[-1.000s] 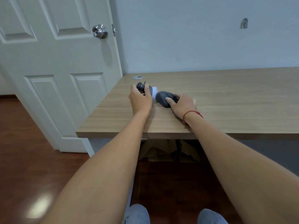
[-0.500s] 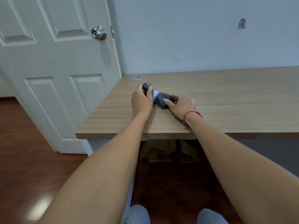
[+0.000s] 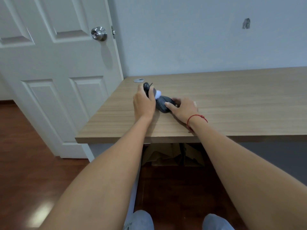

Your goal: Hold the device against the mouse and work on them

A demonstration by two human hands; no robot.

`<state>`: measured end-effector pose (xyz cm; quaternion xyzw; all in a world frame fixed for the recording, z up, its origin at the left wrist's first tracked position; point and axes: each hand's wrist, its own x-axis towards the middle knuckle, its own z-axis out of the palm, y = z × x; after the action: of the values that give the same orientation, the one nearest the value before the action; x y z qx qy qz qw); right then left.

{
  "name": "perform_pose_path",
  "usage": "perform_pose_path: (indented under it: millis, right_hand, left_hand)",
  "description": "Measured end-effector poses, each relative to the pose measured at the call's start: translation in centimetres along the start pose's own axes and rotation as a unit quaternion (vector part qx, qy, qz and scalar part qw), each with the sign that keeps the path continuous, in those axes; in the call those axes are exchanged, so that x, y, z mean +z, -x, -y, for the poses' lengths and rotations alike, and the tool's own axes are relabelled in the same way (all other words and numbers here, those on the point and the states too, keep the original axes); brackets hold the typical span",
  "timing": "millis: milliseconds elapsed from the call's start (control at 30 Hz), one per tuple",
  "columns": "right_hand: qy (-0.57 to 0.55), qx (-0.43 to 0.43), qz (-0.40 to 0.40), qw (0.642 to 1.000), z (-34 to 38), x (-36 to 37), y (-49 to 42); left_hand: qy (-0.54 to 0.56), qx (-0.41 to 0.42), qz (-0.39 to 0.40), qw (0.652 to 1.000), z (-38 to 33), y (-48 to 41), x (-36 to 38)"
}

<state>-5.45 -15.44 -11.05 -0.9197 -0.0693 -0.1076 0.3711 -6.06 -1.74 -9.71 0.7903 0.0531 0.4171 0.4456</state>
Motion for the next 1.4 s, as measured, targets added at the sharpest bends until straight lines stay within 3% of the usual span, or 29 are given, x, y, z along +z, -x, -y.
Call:
perform_pose_path:
  millis: [100, 400, 667, 900, 1067, 1267, 1400]
  right_hand:
    - [0.028, 0.021, -0.013, 0.999, 0.3, 0.1, 0.0]
    - [0.084, 0.114, -0.054, 0.988, 0.8, 0.0, -0.3]
    - [0.082, 0.122, -0.063, 0.987, 1.1, 0.1, -0.1]
    - [0.072, 0.118, -0.053, 0.989, 1.0, 0.0, -0.3]
    - [0.063, 0.111, -0.054, 0.99, 0.7, 0.1, -0.5]
    - [0.053, 0.09, -0.046, 0.993, 0.5, 0.1, -0.3]
    - [0.017, 0.056, -0.026, 0.998, 0.2, -0.1, -0.1]
  left_hand:
    - [-0.028, -0.033, -0.003, 0.999, 0.0, 0.3, -0.3]
    - [0.019, 0.049, 0.105, 0.993, -0.3, 0.9, -0.2]
    - [-0.007, 0.055, 0.132, 0.99, -0.4, 1.2, -0.2]
    - [-0.019, 0.051, 0.079, 0.995, -0.3, 0.8, -0.3]
    - [0.005, 0.066, 0.108, 0.992, -0.4, 0.9, 0.0]
    - [-0.054, 0.033, 0.08, 0.995, 0.0, 0.6, 0.0]
    - [0.034, 0.015, 0.022, 0.999, -0.3, 0.4, -0.2]
